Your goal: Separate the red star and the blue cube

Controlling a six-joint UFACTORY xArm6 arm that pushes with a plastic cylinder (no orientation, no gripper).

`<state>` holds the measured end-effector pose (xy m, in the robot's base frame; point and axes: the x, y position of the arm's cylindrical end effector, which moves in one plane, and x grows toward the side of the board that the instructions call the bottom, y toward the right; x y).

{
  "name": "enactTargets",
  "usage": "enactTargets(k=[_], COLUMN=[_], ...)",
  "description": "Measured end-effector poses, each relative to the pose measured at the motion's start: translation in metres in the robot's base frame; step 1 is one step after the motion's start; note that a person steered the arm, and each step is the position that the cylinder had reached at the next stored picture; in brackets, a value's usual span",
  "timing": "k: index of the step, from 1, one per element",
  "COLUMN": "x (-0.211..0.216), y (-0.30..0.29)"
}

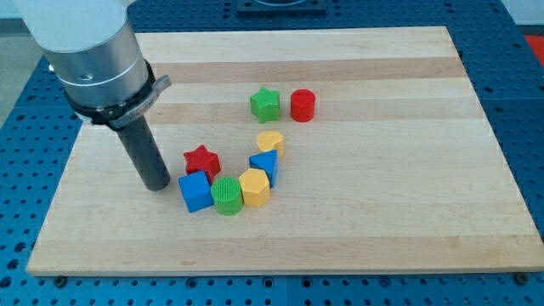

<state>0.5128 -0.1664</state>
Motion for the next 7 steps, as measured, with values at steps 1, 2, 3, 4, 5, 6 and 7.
enactTargets(k=[1,2,3,4,5,6,7], x=[0.002,0.005,0.016,0.018,0.017,0.004,-0.007], y=[0.000,0.000,0.000,0.000,0.014,0.033,0.046])
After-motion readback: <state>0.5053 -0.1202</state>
